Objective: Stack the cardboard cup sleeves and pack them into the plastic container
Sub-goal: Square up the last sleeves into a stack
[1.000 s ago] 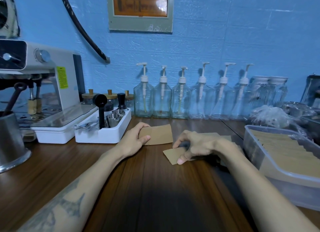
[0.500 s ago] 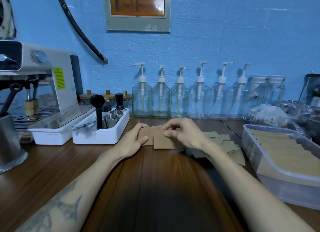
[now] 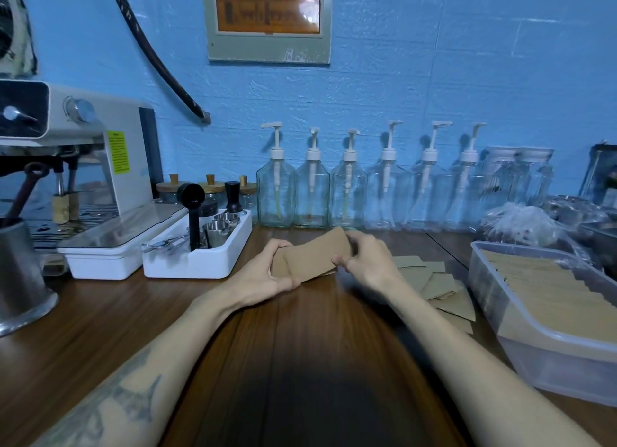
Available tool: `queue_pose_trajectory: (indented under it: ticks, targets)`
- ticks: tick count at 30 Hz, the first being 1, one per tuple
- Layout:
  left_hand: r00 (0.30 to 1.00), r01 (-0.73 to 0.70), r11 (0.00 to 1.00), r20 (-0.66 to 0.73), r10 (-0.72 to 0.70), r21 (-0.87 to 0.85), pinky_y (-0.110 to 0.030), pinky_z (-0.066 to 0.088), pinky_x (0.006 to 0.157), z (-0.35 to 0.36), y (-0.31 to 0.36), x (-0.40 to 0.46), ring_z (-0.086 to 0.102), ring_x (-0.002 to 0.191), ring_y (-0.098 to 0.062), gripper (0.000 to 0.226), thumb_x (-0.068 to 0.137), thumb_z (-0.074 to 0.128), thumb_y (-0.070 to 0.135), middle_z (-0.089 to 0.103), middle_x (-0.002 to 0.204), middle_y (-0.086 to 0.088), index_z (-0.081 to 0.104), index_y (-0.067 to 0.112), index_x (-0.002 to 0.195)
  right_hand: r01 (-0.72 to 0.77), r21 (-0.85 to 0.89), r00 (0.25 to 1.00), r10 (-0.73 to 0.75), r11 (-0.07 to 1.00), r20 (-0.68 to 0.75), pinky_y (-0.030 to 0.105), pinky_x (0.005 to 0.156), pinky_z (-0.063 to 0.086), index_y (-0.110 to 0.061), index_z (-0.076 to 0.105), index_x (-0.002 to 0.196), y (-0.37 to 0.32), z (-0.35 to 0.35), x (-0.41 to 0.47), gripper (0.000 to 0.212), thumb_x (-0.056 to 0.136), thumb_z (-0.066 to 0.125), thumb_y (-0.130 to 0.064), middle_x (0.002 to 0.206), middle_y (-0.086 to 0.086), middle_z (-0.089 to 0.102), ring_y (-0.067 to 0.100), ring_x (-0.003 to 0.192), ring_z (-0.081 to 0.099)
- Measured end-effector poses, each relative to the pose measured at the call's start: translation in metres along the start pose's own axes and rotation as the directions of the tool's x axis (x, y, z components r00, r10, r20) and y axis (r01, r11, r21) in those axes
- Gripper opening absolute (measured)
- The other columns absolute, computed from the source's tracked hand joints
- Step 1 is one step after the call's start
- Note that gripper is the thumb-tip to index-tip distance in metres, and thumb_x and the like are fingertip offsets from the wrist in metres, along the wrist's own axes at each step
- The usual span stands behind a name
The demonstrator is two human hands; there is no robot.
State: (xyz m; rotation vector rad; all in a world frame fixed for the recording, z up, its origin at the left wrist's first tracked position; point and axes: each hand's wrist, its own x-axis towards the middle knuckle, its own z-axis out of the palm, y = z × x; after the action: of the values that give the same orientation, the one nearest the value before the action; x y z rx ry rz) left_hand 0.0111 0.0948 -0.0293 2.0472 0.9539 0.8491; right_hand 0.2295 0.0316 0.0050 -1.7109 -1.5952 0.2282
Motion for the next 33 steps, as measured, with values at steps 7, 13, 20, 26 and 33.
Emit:
queue_pose_trajectory:
  ticks: [7, 13, 20, 26, 33]
  targets:
    - [0.99, -0.114, 0.987, -0.065, 0.123, 0.117, -0.029, 0.048, 0.089, 0.0, -0.005, 0.003, 0.058, 0.109, -0.017, 0.029, 0.096, 0.062, 0.024, 0.058, 0.113, 0.009, 0.049, 0.03, 0.121, 0.085, -0.336, 0.995, -0.06, 0.938, 0.084, 0.041, 0.09, 0.05, -0.022, 0.062, 0.125, -0.005, 0.009, -0.007, 0.04, 0.093, 0.058, -0.044, 0.118, 0.008, 0.067, 0.032, 0.113, 0.059]
    - [0.983, -0.16, 0.975, -0.069, 0.173, 0.156, -0.035, 0.05, 0.09, -0.001, -0.01, 0.006, 0.059, 0.107, -0.016, 0.03, 0.097, 0.061, 0.02, 0.06, 0.116, 0.006, 0.051, 0.03, 0.124, 0.283, -0.392, 0.959, -0.253, 0.875, 0.128, 0.043, 0.095, 0.044, -0.039, 0.018, 0.153, -0.005, 0.014, -0.004, 0.064, 0.098, 0.05, -0.04, 0.135, 0.005, 0.045, 0.03, 0.124, 0.046]
    - [0.981, -0.158, 0.971, -0.08, 0.175, 0.179, -0.029, 0.048, 0.085, 0.0, -0.013, 0.009, 0.058, 0.107, -0.012, 0.03, 0.097, 0.06, 0.024, 0.06, 0.116, 0.01, 0.05, 0.034, 0.123, 0.302, -0.396, 0.95, -0.24, 0.867, 0.198, 0.046, 0.104, 0.04, -0.035, 0.029, 0.152, -0.001, 0.012, -0.004, 0.058, 0.098, 0.051, -0.038, 0.136, 0.005, 0.042, 0.029, 0.127, 0.042]
    - [0.984, -0.154, 0.972, -0.067, 0.168, 0.175, -0.033, 0.051, 0.088, -0.002, -0.012, 0.008, 0.059, 0.107, -0.012, 0.028, 0.096, 0.061, 0.023, 0.06, 0.115, 0.01, 0.051, 0.034, 0.12, 0.239, -0.377, 0.967, -0.183, 0.895, 0.18, 0.049, 0.109, 0.034, -0.032, 0.028, 0.152, 0.006, -0.014, -0.002, 0.059, 0.098, 0.048, -0.046, 0.145, 0.005, 0.04, 0.029, 0.135, 0.037]
    - [0.987, -0.134, 0.976, -0.06, 0.146, 0.17, -0.024, 0.046, 0.079, -0.002, -0.011, 0.006, 0.059, 0.102, -0.007, 0.028, 0.097, 0.06, 0.024, 0.061, 0.113, 0.011, 0.05, 0.039, 0.118, 0.031, -0.505, 0.997, 0.01, 0.862, 0.079, 0.048, 0.106, 0.035, -0.024, 0.051, 0.14, 0.046, -0.039, 0.011, 0.041, 0.103, 0.039, -0.037, 0.141, 0.007, 0.043, 0.031, 0.132, 0.038]
